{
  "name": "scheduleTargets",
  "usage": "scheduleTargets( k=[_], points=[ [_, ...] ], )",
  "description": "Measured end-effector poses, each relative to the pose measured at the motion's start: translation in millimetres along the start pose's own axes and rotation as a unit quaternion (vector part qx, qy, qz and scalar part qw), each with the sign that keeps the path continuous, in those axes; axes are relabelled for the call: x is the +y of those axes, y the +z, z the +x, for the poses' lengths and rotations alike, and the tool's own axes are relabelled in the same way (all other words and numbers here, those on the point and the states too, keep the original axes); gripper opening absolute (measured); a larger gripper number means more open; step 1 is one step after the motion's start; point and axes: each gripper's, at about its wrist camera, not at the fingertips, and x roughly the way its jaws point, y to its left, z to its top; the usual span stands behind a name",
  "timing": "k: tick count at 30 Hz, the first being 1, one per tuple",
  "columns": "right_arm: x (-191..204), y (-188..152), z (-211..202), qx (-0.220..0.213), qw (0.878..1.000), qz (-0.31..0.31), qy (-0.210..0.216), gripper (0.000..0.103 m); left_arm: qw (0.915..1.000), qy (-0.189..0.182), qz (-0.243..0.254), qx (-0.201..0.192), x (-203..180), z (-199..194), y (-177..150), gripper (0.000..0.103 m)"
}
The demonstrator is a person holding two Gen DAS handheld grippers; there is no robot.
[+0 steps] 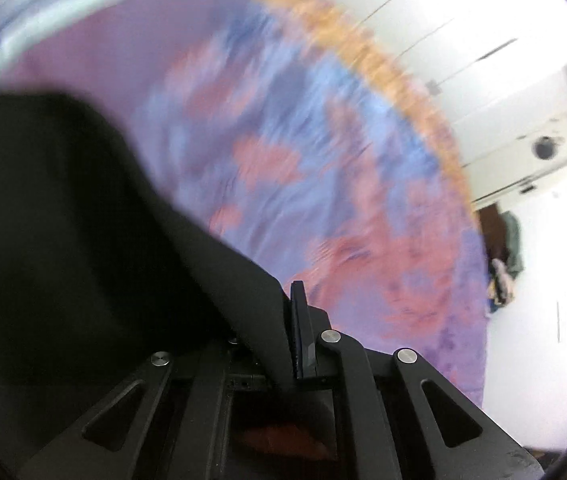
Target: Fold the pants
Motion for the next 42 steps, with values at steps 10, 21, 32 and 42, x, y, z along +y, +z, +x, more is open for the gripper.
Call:
scheduleTargets(
  k=[10, 21, 32, 42],
  points=[
    [-17, 47, 51, 0.042, 0.999, 0.001, 0.003, 0.008, 0.9887, 0.058, 0.045, -0.130, 43, -170, -164, 0.018],
    [-130, -20, 61, 0.190, 0.965, 0.087, -0.156, 0.012, 0.9947, 0.087, 0.055, -0.003, 64, -83, -230, 0.024],
    [-148, -20, 27, 0.114, 0.970, 0.162, -0.138, 0.011, 0.9972, 0.054, 0.049, -0.018, 71, -90, -241, 0.019],
    [-149, 0, 37, 0.115, 0.946, 0.086, -0.292, 0.011, 0.9927, 0.064, 0.101, 0.014, 48, -74, -264, 0.031]
  ],
)
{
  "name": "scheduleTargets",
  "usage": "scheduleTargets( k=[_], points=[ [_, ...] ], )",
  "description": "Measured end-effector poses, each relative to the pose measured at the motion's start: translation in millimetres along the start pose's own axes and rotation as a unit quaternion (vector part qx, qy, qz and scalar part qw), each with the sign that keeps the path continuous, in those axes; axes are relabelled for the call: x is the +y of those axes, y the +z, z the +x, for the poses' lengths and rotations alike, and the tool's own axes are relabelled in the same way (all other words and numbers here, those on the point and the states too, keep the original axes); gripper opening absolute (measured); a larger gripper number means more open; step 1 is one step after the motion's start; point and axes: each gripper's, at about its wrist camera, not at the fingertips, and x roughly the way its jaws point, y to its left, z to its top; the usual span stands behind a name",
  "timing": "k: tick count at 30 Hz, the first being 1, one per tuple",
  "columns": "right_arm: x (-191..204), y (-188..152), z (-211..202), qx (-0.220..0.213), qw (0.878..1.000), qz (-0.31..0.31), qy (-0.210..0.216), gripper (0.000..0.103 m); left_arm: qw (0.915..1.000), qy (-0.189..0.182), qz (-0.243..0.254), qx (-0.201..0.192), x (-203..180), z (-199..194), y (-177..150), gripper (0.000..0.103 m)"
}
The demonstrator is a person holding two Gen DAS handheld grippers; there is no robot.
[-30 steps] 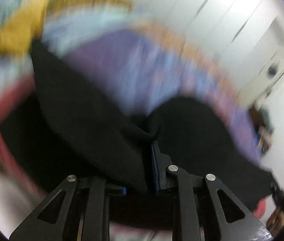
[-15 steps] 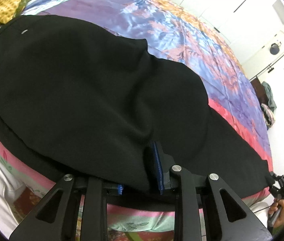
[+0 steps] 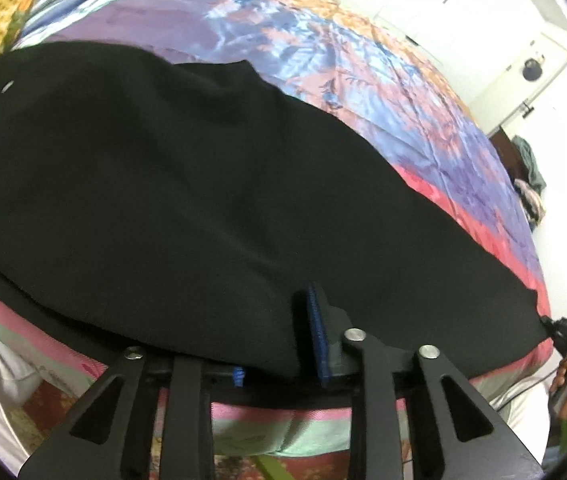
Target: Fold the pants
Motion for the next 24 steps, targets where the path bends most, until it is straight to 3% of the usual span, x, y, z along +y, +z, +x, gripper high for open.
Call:
scheduleTargets(
  k=[4, 8, 12, 15, 18, 21, 24],
  points=[
    [1, 3, -2, -0.003, 1.000, -0.009, 0.000, 0.011, 1.0000, -0.004, -0.001, 0.000, -1, -2, 0, 0.032],
    [15, 7, -13, -0.026, 0.997, -0.073, -0.022, 0.011, 0.9999, -0.013, -0.001, -0.002, -7, -3, 0, 0.032],
    [8, 5, 0, -0.002, 0.997, -0.071, -0.042, 0.011, 1.0000, -0.006, 0.005, 0.004, -14, 6, 0, 0.032],
    [11, 4, 4, 0.006, 0.995, -0.081, -0.056, 0.011, 1.0000, -0.003, -0.004, 0.006, -10, 5, 1, 0.014],
    [12, 2, 7, 0.013, 0.994, -0.088, -0.065, 0.011, 0.9996, -0.014, -0.024, 0.011, -4, 0, -4, 0.008],
    [13, 2, 10, 0.019, 0.993, -0.093, -0.071, 0.011, 0.9998, 0.005, -0.009, 0.016, -10, 2, -9, 0.008],
    [14, 1, 11, 0.022, 0.993, -0.095, -0.072, 0.012, 0.9995, 0.024, 0.001, 0.019, -15, 3, -7, 0.017]
  ],
)
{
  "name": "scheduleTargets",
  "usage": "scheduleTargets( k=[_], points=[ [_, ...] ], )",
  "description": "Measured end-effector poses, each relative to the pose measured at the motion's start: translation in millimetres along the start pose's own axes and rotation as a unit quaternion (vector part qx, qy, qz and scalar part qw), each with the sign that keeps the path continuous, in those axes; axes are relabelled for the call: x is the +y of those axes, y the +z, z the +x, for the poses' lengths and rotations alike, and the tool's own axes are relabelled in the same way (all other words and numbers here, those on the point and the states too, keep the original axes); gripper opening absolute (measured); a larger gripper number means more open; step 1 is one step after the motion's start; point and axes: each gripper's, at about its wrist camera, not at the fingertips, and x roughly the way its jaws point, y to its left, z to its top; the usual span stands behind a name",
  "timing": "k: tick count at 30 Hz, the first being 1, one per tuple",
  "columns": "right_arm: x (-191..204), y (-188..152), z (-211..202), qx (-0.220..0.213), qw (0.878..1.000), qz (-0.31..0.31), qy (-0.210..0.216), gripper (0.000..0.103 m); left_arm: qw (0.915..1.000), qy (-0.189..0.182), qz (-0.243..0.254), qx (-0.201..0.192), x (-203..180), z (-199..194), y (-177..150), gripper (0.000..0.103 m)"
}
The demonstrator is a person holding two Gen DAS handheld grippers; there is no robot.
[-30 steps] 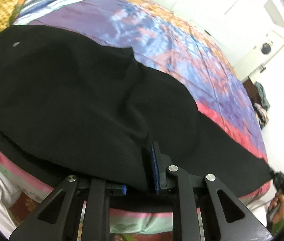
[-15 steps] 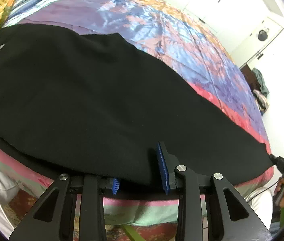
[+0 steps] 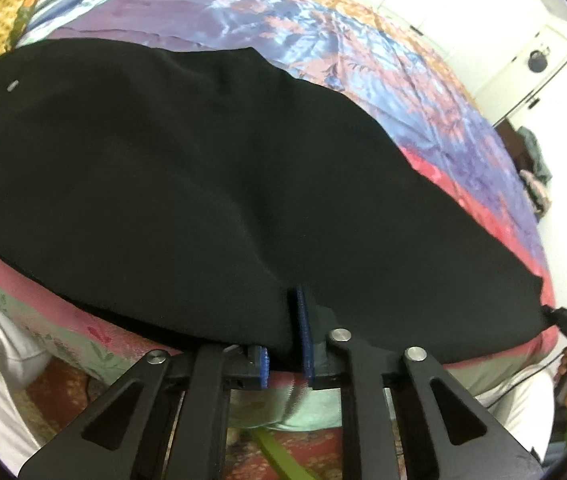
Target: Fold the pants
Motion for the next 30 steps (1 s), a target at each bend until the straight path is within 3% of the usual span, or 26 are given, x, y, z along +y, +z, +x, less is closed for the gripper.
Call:
scheduleTargets(
  k=[2, 4, 5, 7, 9, 10, 12, 14, 18, 22, 25, 27, 29, 30],
  points=[
    [-1, 0, -4, -0.006, 1.000, 0.003, 0.005, 0.019, 0.9997, 0.017, 0.016, 0.002, -6, -2, -1, 0.034],
    [-3, -1, -17, -0.031, 0.999, 0.006, 0.009, 0.054, 0.9990, 0.035, 0.029, -0.001, -14, -12, -4, 0.069],
    [-3, -3, -27, -0.052, 0.999, 0.008, 0.007, 0.074, 0.9984, 0.044, 0.032, -0.008, -17, -19, -7, 0.073],
    [-1, -9, -53, -0.105, 0.994, 0.009, -0.014, 0.078, 0.9966, 0.059, 0.044, -0.037, -21, -42, -16, 0.074],
    [5, -16, -76, -0.143, 0.989, 0.003, -0.035, 0.078, 0.9914, 0.074, 0.054, -0.093, -27, -73, -25, 0.075],
    [9, -19, -86, -0.157, 0.987, 0.001, -0.038, 0.078, 0.9878, 0.081, 0.059, -0.119, -30, -85, -27, 0.081],
    [20, -25, -104, -0.184, 0.982, -0.002, -0.030, 0.081, 0.9787, 0.089, 0.069, -0.172, -35, -105, -26, 0.091],
    [40, -34, -120, -0.211, 0.977, -0.011, -0.009, 0.085, 0.9698, 0.089, 0.083, -0.211, -39, -113, -19, 0.094],
    [87, -46, -123, -0.210, 0.975, -0.038, 0.052, 0.093, 0.9728, 0.081, 0.111, -0.186, -46, -77, 21, 0.095],
    [144, -59, -89, -0.164, 0.976, -0.090, 0.111, 0.093, 0.9805, 0.091, 0.112, -0.134, -30, -21, 41, 0.095],
    [169, -74, -47, -0.104, 0.978, -0.112, 0.142, 0.093, 0.9833, 0.115, 0.110, -0.088, -11, 9, 32, 0.095],
    [177, -88, -9, -0.036, 0.982, -0.119, 0.140, 0.093, 0.9874, 0.112, 0.102, -0.045, 5, 30, 22, 0.094],
    [184, -98, 2, -0.044, 0.982, -0.138, 0.122, 0.095, 0.9859, 0.111, 0.113, -0.055, 3, 29, 19, 0.095],
    [186, -98, 1, -0.045, 0.981, -0.141, 0.124, 0.101, 0.9857, 0.115, 0.112, -0.051, 1, 29, 20, 0.096]
  ],
)
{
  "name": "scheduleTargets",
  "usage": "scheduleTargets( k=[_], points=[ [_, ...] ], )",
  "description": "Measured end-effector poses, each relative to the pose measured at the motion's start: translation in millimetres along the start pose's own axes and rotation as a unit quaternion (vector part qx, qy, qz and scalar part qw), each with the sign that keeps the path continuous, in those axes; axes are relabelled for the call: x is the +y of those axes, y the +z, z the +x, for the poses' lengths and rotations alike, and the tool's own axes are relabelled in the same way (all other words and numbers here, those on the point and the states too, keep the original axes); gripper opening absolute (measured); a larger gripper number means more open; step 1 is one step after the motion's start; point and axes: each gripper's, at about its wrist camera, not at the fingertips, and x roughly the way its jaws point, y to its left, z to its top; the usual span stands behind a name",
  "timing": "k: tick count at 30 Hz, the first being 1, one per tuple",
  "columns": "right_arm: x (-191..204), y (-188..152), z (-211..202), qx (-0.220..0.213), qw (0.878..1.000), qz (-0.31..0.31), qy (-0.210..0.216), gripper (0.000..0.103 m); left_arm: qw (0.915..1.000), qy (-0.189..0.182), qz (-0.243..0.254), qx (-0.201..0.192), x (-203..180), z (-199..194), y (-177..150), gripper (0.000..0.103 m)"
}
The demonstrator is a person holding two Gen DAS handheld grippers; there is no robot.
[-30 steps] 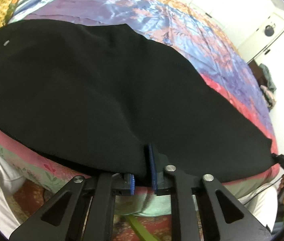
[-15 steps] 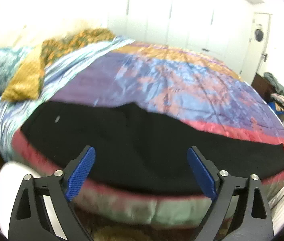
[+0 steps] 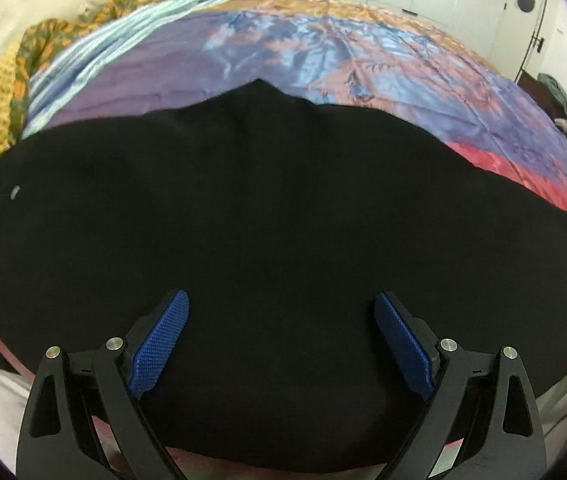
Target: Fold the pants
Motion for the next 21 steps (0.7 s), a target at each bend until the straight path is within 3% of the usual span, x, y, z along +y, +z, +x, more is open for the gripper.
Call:
scheduleTargets(
  k=[5, 9, 12, 15, 18, 21],
  points=[
    [1, 3, -2, 0.002, 1.000, 0.000, 0.007, 0.103, 1.0000, 0.002, 0.001, 0.001, -1, 1, -2, 0.098],
    [-19, 11, -11, 0.007, 0.999, 0.024, 0.037, 0.103, 1.0000, 0.002, 0.002, 0.000, 0, 2, 4, 0.098],
    [-62, 29, -15, 0.015, 0.997, 0.069, 0.028, 0.103, 1.0000, 0.004, 0.004, -0.001, -1, 4, 4, 0.099],
    [-131, 46, -11, 0.052, 0.988, 0.144, 0.014, 0.101, 1.0000, 0.004, 0.005, -0.002, -1, 4, 3, 0.099],
    [-191, 59, -32, 0.039, 0.980, 0.191, -0.033, 0.099, 1.0000, 0.003, 0.004, -0.002, -1, 4, 2, 0.099],
    [-233, 55, -64, 0.004, 0.967, 0.253, -0.004, 0.100, 1.0000, 0.004, 0.004, -0.003, -1, 4, 2, 0.099]
  ],
)
